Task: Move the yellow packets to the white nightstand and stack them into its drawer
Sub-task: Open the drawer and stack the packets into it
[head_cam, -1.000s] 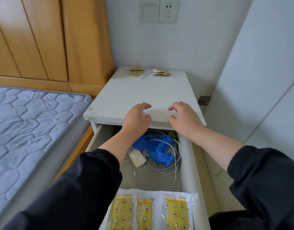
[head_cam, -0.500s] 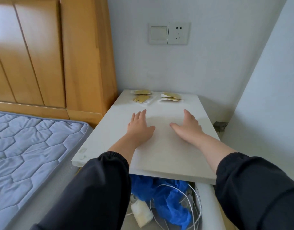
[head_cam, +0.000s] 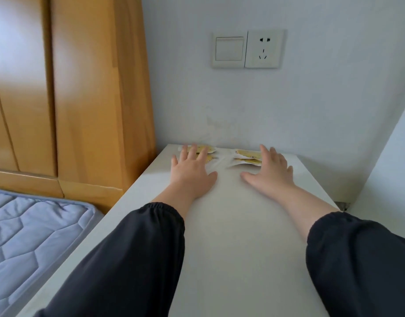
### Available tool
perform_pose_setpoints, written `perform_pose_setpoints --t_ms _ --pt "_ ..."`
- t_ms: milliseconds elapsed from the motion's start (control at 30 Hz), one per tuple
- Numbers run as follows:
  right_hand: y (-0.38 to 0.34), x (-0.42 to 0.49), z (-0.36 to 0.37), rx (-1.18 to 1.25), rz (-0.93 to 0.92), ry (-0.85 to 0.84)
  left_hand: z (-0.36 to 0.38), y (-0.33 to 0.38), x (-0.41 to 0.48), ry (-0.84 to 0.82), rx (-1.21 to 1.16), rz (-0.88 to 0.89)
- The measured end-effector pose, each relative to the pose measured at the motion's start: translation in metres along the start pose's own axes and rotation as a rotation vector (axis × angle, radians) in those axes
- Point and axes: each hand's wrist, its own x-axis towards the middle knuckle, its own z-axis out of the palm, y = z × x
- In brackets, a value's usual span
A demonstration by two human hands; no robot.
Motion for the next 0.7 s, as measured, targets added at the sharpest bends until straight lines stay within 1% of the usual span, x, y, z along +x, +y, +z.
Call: perform_pose_setpoints --t_ms 100,167,267,367,467,700 --pt "0.001 0.014 0.005 -0.094 -0.026 -0.018 0.004 -0.008 0.016 -0.028 0.017 -0.005" --pt "0.002 0.018 0.007 -0.161 -0.037 -0.046 0.004 -0.011 0.023 -0.108 -0.008 0.004" --pt "0.003 0.018 0.006 -0.154 -0.043 -0.093 0.003 -0.013 0.026 -0.202 -0.02 0.025" --pt "0.002 0.017 0.005 -0.141 -0.032 -0.061 0.002 -0.012 0.025 -0.194 0.019 0.048" --pt "0.003 0.016 0.006 -0.068 -0.002 -0.007 0.002 -0.012 0.022 -0.182 0.033 0.058" --pt "-0.001 0.0 0.002 -0.073 -0.036 0.059 -0.002 -0.002 -0.003 -0.13 0.043 0.071"
